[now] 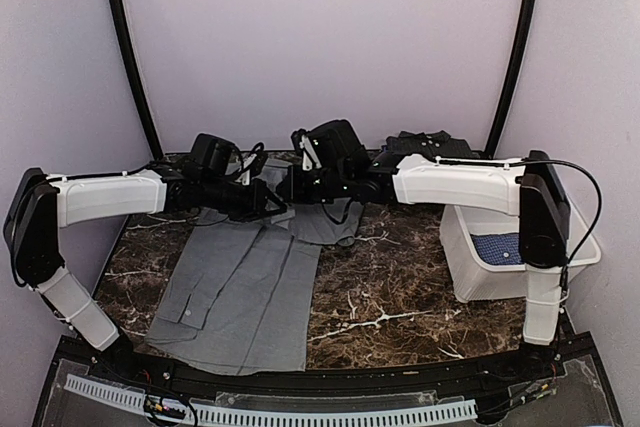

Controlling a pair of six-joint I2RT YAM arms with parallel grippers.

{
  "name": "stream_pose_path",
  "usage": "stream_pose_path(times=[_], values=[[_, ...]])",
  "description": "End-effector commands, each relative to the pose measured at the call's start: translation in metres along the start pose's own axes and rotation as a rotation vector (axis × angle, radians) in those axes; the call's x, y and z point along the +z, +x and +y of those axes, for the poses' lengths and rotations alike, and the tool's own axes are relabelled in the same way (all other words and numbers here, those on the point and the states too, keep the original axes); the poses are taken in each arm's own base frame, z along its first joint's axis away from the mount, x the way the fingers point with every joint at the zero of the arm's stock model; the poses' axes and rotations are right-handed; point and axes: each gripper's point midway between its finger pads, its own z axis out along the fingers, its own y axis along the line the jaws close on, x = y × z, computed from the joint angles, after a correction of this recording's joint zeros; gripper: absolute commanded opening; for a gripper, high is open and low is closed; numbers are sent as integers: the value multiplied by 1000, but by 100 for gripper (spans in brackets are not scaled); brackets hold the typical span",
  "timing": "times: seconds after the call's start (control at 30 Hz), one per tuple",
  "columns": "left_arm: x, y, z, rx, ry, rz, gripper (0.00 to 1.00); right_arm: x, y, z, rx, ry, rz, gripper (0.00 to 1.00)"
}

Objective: Fold and stack the long sleeve shirts
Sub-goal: Pass from the right arm to the left, then move the 1/3-folded shirt to the center of the board.

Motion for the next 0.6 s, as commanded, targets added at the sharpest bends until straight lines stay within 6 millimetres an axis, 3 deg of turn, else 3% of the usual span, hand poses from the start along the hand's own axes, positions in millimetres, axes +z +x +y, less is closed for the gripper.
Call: stream_pose_path(times=[0.0, 0.13, 0.27, 0.47, 0.57], values=[[-11, -21, -5, 12, -35, -89, 1, -5, -14, 10, -11, -55, -32, 4], [-29, -39, -8, 26, -84, -181, 0, -19, -22, -10, -2, -23, -48, 25], [-50, -59, 5, 18, -225, -261, 0, -38, -23, -46, 18, 66, -69, 42], [-69, -82, 9, 9, -317, -310, 0, -58, 3, -124, 94, 259, -42, 46], [-81, -95, 1, 20, -322, -347, 0, -55, 22, -148, 129, 278, -8, 46]])
